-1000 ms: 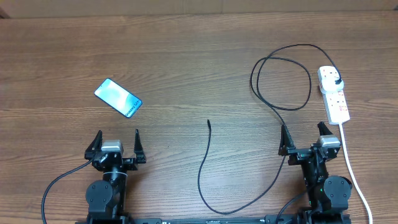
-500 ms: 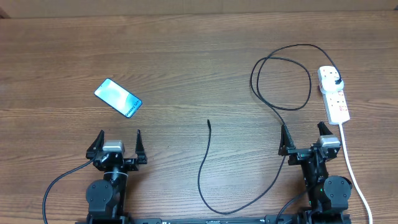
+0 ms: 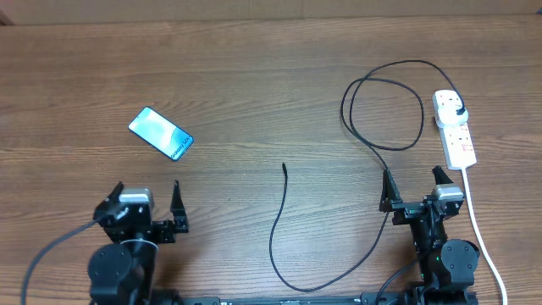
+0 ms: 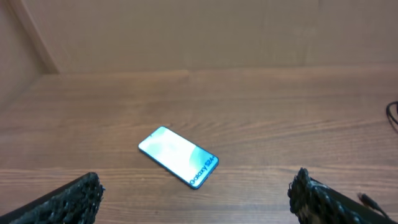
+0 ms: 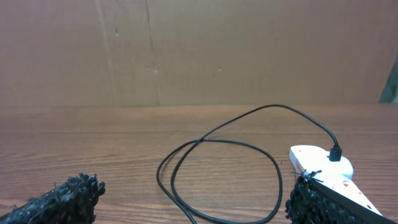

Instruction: Plug charger to phone and switch on socket

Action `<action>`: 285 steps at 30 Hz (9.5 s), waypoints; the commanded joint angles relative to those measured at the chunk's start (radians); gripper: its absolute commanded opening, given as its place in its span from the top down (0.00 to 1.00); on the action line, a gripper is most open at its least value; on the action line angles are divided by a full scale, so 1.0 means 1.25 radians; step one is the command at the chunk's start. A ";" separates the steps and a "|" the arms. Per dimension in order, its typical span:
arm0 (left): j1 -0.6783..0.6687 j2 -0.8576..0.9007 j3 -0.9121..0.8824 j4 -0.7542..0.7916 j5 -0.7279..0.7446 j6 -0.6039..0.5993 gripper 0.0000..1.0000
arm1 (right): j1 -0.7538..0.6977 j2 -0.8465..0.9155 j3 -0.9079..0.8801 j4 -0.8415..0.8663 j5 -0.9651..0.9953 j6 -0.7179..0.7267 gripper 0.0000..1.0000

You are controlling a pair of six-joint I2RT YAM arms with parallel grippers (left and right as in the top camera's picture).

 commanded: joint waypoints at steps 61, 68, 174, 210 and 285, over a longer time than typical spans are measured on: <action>0.003 1.263 0.778 -0.515 0.159 -0.384 0.19 | 0.004 -0.007 -0.009 0.002 0.010 0.002 0.00; 0.003 1.263 0.778 -0.494 0.140 -0.410 0.01 | 0.004 -0.007 -0.008 0.002 0.010 0.002 0.00; 0.062 1.682 1.053 -0.472 -0.035 -0.850 0.00 | 0.004 -0.007 -0.008 0.002 0.010 0.002 0.00; 0.066 1.683 1.053 -0.522 -0.061 -0.745 0.00 | 0.004 -0.007 -0.008 0.002 0.010 0.002 0.00; 0.075 1.685 0.930 -0.336 -0.004 -0.611 0.01 | 0.004 -0.007 -0.008 0.002 0.010 0.002 0.00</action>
